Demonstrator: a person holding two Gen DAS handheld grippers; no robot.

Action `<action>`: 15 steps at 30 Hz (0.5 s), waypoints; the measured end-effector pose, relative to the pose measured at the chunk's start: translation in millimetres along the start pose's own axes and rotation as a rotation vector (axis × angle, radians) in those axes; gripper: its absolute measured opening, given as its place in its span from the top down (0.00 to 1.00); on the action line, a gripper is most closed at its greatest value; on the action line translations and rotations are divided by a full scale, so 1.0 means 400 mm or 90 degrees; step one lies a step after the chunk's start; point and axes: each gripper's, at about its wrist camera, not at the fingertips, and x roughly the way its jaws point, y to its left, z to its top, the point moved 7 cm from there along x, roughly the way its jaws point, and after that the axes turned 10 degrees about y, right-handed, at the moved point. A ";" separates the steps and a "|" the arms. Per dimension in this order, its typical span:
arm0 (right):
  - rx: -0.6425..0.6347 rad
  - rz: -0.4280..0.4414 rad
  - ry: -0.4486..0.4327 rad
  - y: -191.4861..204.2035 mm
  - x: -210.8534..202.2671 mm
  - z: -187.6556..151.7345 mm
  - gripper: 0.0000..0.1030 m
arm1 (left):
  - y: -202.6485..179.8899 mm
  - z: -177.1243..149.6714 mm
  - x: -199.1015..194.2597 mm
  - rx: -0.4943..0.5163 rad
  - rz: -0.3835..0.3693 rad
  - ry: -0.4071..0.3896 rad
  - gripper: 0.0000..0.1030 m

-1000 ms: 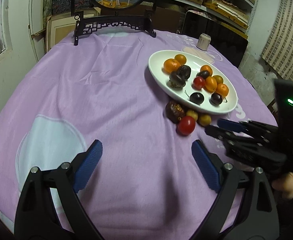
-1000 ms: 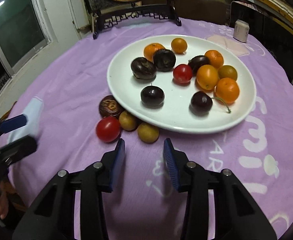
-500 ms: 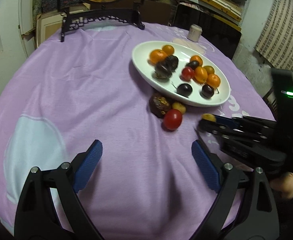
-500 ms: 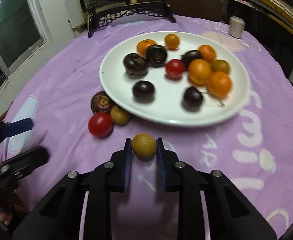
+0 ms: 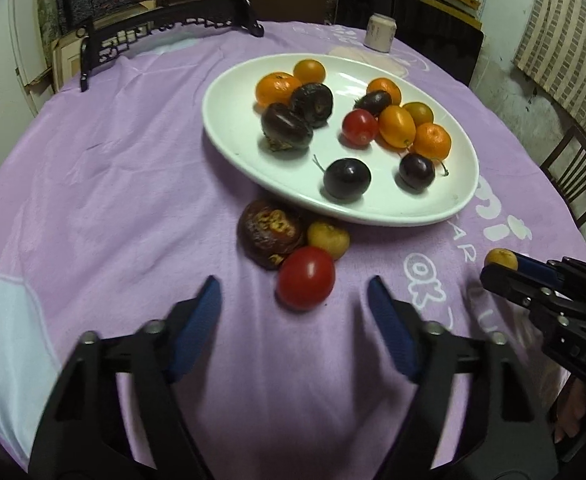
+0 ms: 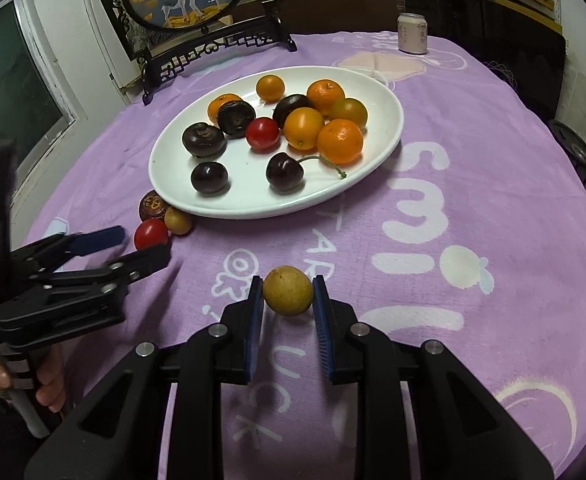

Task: Organize fruits
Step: 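Grasp a red tomato with the left tool while the right tool holds the yellow fruit, then lower the tomato and yellow fruit onto the white plate and open both tools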

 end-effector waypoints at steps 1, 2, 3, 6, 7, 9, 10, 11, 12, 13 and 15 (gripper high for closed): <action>0.001 0.002 0.000 0.000 -0.001 0.000 0.76 | -0.002 0.002 0.010 0.000 -0.004 0.007 0.46; 0.000 0.004 -0.001 0.000 -0.002 0.000 0.76 | -0.001 0.004 0.013 0.001 0.001 0.005 0.51; -0.001 0.006 -0.002 0.002 -0.003 0.000 0.76 | 0.000 0.007 0.013 0.003 0.008 -0.002 0.58; -0.004 0.011 -0.004 0.006 -0.009 -0.003 0.76 | 0.009 0.003 -0.001 -0.005 0.000 -0.006 0.71; -0.005 0.011 -0.006 0.007 -0.011 -0.003 0.76 | 0.014 -0.001 -0.014 -0.010 -0.005 -0.011 0.71; -0.005 0.011 -0.009 0.006 -0.015 -0.001 0.76 | 0.018 -0.010 -0.043 -0.017 -0.027 -0.018 0.71; -0.005 0.011 -0.010 0.005 -0.017 0.001 0.76 | 0.018 -0.013 -0.057 -0.018 -0.029 -0.024 0.71; -0.004 0.012 -0.011 0.005 -0.018 0.001 0.76 | 0.017 -0.016 -0.070 -0.018 -0.030 -0.031 0.71; -0.004 0.012 -0.011 0.005 -0.019 0.003 0.76 | 0.016 -0.020 -0.086 -0.017 -0.033 -0.038 0.72; -0.004 0.013 -0.012 0.006 -0.020 0.004 0.76 | 0.013 -0.023 -0.103 -0.016 -0.039 -0.045 0.72; -0.005 0.013 -0.014 0.010 -0.021 0.005 0.76 | 0.005 -0.026 -0.130 -0.010 -0.049 -0.056 0.72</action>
